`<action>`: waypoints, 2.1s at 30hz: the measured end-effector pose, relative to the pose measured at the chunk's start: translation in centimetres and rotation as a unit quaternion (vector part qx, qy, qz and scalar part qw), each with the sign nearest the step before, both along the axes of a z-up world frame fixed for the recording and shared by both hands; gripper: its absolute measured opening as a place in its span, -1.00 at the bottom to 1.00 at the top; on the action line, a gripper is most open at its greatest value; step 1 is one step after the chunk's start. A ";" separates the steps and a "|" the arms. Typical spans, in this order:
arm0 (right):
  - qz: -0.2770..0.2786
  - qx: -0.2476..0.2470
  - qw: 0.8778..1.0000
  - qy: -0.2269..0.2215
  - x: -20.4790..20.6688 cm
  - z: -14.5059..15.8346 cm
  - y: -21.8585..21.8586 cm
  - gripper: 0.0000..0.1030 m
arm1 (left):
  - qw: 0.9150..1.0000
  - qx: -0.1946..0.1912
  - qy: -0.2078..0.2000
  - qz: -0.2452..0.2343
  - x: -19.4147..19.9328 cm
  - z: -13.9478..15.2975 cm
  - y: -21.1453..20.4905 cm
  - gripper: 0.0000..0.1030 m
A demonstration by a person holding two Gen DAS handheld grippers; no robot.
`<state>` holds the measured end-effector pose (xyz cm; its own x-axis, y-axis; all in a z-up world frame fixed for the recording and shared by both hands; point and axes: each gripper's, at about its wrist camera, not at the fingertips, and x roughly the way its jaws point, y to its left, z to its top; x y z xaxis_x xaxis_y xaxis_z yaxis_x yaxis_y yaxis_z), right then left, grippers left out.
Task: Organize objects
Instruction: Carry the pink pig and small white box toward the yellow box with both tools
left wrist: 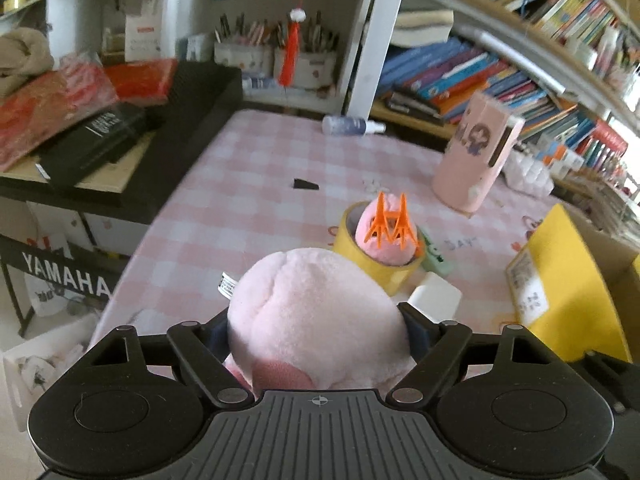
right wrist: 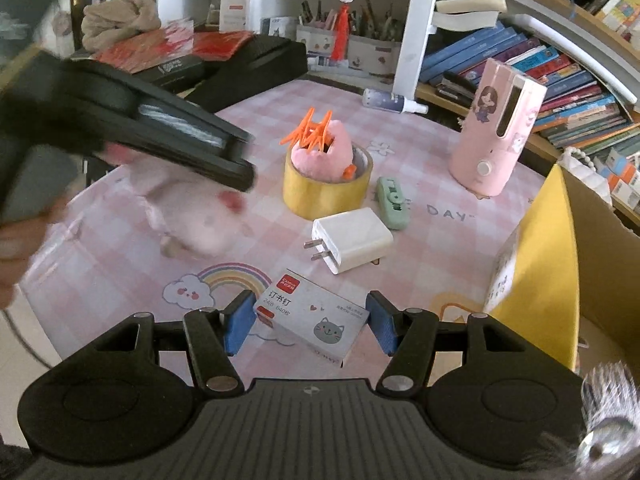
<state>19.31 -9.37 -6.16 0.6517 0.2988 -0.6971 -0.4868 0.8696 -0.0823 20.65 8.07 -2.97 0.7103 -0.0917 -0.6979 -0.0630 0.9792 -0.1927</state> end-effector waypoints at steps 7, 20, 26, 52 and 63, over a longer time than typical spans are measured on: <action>-0.026 0.024 0.999 -0.006 -2.0 1.8 0.0 0.13 | 1.000 -0.014 -0.020 0.000 -4.8 1.5 1.6 0.61; -0.057 0.038 0.998 -0.019 -9.5 3.8 0.2 0.13 | 0.999 -0.025 -0.036 -0.022 -12.2 2.2 2.4 0.61; -0.075 0.043 0.996 -0.015 -12.6 3.8 0.1 0.13 | 0.998 -0.023 -0.038 -0.042 -15.1 2.4 2.1 0.61; -0.222 0.056 0.973 -0.019 -24.5 3.0 -4.2 0.13 | 0.981 -0.019 -0.044 -0.189 -21.1 2.6 -2.9 0.61; -0.275 0.046 0.960 -0.025 -26.2 3.4 -6.5 0.13 | 0.969 -0.023 -0.048 -0.241 -20.7 2.7 -5.8 0.61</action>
